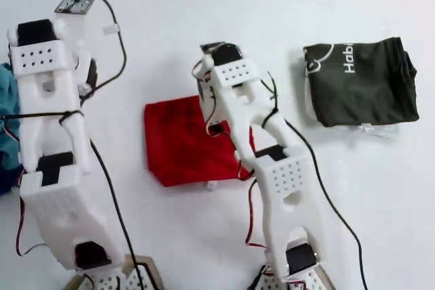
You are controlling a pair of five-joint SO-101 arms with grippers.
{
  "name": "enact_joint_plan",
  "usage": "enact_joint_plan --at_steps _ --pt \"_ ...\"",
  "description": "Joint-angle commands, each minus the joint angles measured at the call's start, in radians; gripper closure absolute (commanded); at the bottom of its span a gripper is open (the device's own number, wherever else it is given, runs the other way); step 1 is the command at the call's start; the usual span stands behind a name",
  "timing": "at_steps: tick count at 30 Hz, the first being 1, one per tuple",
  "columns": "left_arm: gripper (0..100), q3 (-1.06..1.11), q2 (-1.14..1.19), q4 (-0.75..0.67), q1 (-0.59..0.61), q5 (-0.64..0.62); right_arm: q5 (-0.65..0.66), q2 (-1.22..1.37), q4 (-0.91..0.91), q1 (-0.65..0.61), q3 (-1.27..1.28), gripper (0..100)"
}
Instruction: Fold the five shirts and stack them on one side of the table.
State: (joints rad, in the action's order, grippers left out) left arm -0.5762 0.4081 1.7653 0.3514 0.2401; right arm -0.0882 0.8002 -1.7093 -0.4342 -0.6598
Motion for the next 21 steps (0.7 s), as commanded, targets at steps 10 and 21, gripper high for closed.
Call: enact_joint_plan --at_steps 10,21 --pt "97 -0.047 -0.072 0.005 0.008 0.011 0.002 0.17 0.038 0.045 -0.018 69.3" --pt "97 -0.048 -0.127 0.009 0.005 0.006 0.224 0.182 -0.053 -0.01 -0.055 89.9"
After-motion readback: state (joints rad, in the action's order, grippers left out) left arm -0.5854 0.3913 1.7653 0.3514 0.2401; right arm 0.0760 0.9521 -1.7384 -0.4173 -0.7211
